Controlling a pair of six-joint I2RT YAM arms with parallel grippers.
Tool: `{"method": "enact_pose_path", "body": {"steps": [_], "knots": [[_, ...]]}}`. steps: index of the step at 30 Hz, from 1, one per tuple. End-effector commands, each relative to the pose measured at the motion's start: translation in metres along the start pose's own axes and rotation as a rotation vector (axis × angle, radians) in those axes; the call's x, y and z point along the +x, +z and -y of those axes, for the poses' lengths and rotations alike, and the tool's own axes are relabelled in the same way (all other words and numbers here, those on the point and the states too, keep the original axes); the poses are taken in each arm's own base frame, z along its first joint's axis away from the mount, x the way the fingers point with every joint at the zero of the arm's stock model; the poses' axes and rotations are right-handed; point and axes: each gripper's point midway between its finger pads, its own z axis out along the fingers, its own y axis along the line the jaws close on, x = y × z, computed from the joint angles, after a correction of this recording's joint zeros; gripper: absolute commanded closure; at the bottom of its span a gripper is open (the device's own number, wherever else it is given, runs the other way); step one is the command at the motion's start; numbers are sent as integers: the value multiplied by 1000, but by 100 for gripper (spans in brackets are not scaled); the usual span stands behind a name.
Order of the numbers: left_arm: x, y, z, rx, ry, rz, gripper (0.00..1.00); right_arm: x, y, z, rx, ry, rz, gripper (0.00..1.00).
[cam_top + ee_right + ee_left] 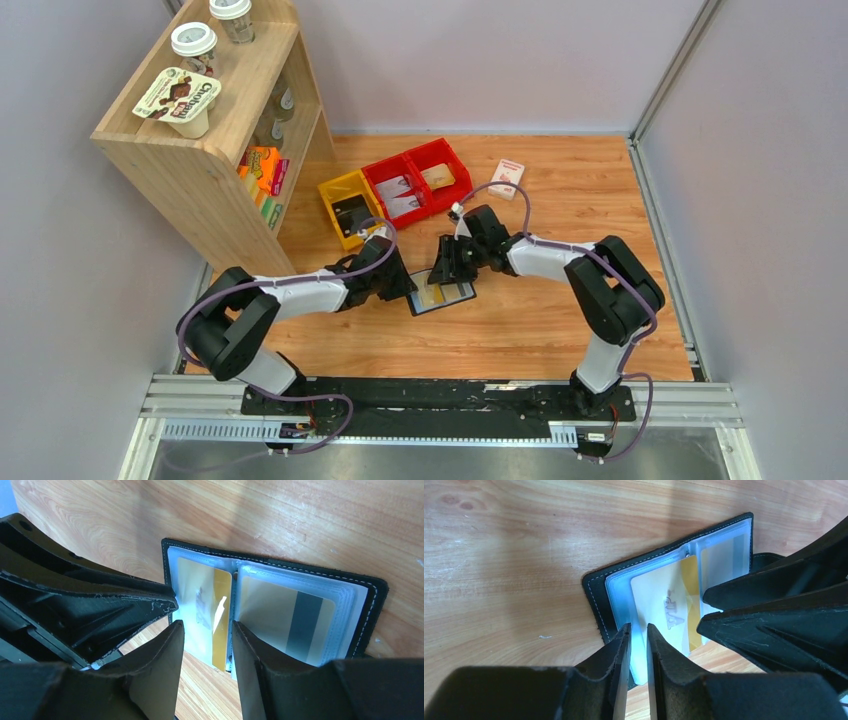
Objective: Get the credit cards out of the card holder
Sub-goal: Remove the credit card from the card holder.
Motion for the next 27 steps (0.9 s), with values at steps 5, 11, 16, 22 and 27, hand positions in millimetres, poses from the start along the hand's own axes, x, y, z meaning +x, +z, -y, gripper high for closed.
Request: {"method": "enact_pose_path", "body": {"steps": [5,11,16,22,27], "knots": [[18,6,-24,-45,-78,-53,75,3,7,6,-51,17,-18,57],[20,8,-26,-45,-85,-66,75,2,9,4,-95,22,-23,58],[21,8,-27,-49,-87,-66,75,1,9,6,-136,47,-26,63],[22,9,-27,-46,-88,-70,76,-3,4,6,-195,70,-8,80],[23,10,-26,-43,-90,-77,77,-3,1,1,-221,53,1,95]]}}
